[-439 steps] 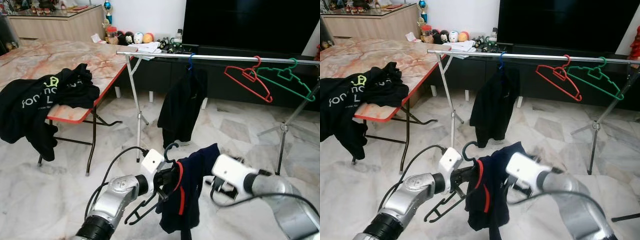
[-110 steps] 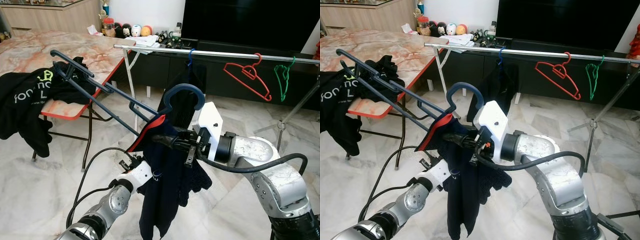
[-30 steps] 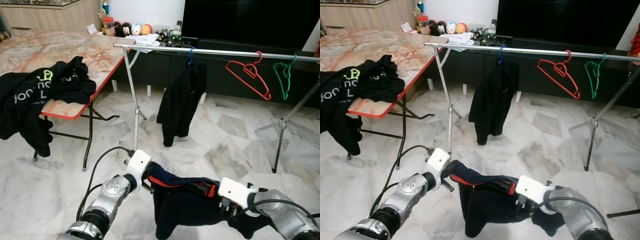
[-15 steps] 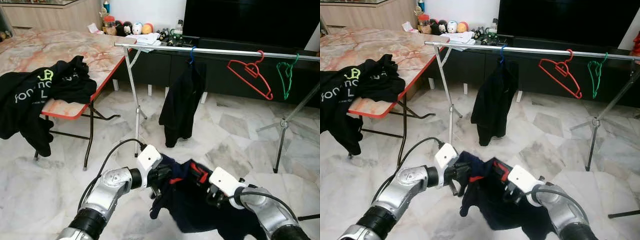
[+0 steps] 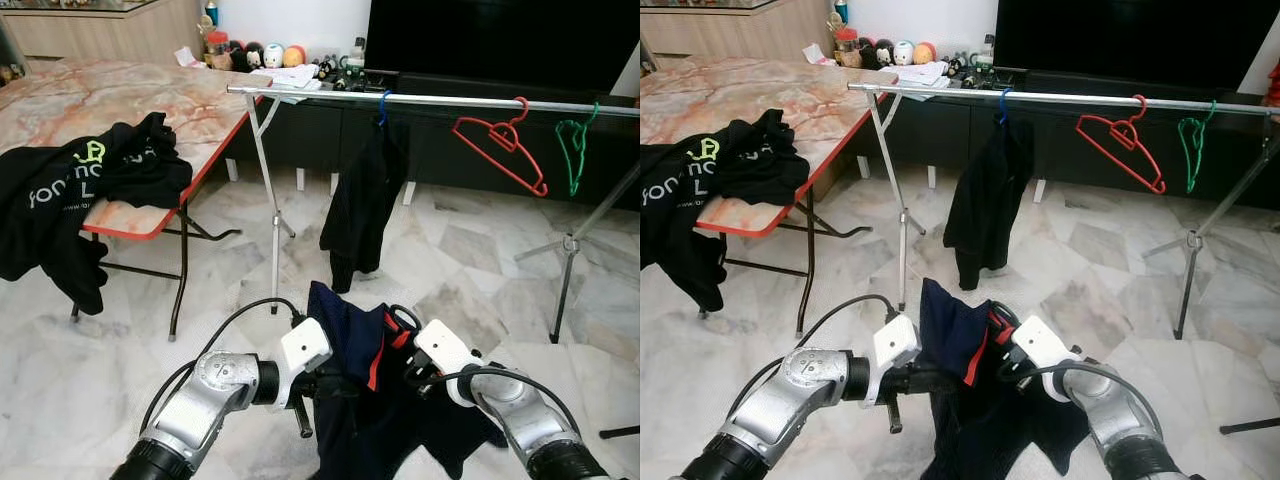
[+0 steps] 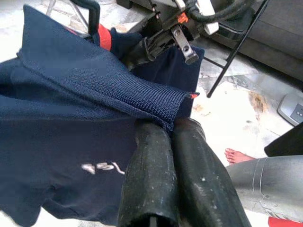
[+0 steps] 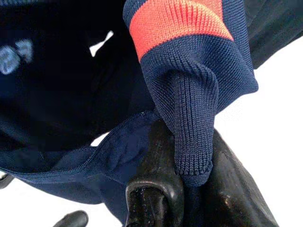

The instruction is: Hang hanger

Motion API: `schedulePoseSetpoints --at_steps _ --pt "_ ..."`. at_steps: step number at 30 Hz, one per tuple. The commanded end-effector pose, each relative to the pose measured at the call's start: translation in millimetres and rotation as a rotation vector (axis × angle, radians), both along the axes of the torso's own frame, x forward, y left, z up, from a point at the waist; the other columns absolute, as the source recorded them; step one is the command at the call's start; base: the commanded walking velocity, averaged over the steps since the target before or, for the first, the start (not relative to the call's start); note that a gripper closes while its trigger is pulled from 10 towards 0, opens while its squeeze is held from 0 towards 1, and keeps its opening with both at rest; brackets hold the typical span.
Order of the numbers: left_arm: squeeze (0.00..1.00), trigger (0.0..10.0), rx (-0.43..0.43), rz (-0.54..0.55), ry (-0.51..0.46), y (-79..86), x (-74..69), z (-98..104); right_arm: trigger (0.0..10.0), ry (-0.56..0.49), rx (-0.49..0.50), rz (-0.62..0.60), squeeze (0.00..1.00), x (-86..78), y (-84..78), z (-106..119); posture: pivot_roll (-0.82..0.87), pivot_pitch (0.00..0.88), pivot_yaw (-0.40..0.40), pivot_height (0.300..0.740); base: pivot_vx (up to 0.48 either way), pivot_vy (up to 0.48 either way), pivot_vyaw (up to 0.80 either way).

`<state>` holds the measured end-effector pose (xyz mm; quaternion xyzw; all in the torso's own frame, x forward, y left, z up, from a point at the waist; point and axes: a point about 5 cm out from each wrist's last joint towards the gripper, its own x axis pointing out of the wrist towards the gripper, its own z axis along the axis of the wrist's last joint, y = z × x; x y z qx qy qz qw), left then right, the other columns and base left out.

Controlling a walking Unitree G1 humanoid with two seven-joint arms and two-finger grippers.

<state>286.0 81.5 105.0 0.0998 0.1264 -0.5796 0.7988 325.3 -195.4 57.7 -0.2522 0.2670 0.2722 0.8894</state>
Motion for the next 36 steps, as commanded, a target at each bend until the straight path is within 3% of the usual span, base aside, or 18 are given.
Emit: schedulePoseSetpoints --at_steps 1,10,15,20,22,23,26,31,33,36 --pt "1.00 10.0 0.018 -0.031 -0.012 0.7 -4.1 3.8 0.0 -0.050 0.023 -0.010 0.00 5.8 -0.2 9.0 0.01 0.079 0.004 0.740 0.000 0.000 0.00" --pt "1.00 10.0 0.035 -0.051 0.009 3.2 -9.7 7.9 0.0 -0.125 0.077 0.019 0.00 11.5 10.1 16.8 0.01 0.081 0.001 0.740 0.000 0.000 0.00" --pt "1.00 10.0 0.054 -0.014 -0.023 9.9 -5.9 10.8 0.0 -0.155 0.090 0.131 0.00 6.8 13.5 18.3 0.02 0.081 -0.001 0.740 0.000 0.000 0.00" --pt "1.00 10.0 0.076 -0.001 -0.036 18.4 -4.1 15.5 0.0 -0.105 0.065 0.235 0.00 -4.4 5.6 11.0 0.01 0.081 -0.005 0.740 0.000 0.000 0.00" --pt "1.00 10.0 0.076 -0.007 -0.047 20.6 -3.8 19.7 0.0 -0.063 0.015 0.308 0.00 -12.8 1.6 4.1 0.02 0.084 -0.006 0.740 0.000 0.000 0.00" --pt "1.00 10.0 0.081 -0.021 -0.047 21.8 -4.2 21.0 0.0 -0.023 -0.058 0.365 0.00 -20.0 -3.7 -3.5 0.02 0.082 -0.007 0.740 0.000 0.000 0.00" --pt "1.00 10.0 0.118 -0.061 -0.042 24.3 -8.0 15.6 0.0 0.020 -0.096 0.405 0.00 -25.6 -11.1 -8.2 0.01 0.082 -0.007 0.740 0.000 0.000 0.00" --pt "1.00 10.0 0.141 -0.055 -0.019 25.3 -7.9 7.9 0.0 0.010 -0.083 0.429 0.00 -23.3 -13.6 -1.4 0.01 0.082 -0.003 0.740 0.000 0.000 0.00" --pt "1.00 10.0 0.213 -0.079 -0.015 25.4 -9.8 -4.6 0.0 -0.003 -0.044 0.484 0.00 -22.2 -4.3 4.9 0.01 0.084 -0.001 0.740 0.000 0.000 0.00" --pt "1.00 10.0 0.203 -0.063 -0.026 21.7 -7.0 -5.5 0.0 -0.010 -0.016 0.541 0.00 -22.6 2.2 10.5 0.01 0.086 0.000 0.740 0.000 0.000 0.00"
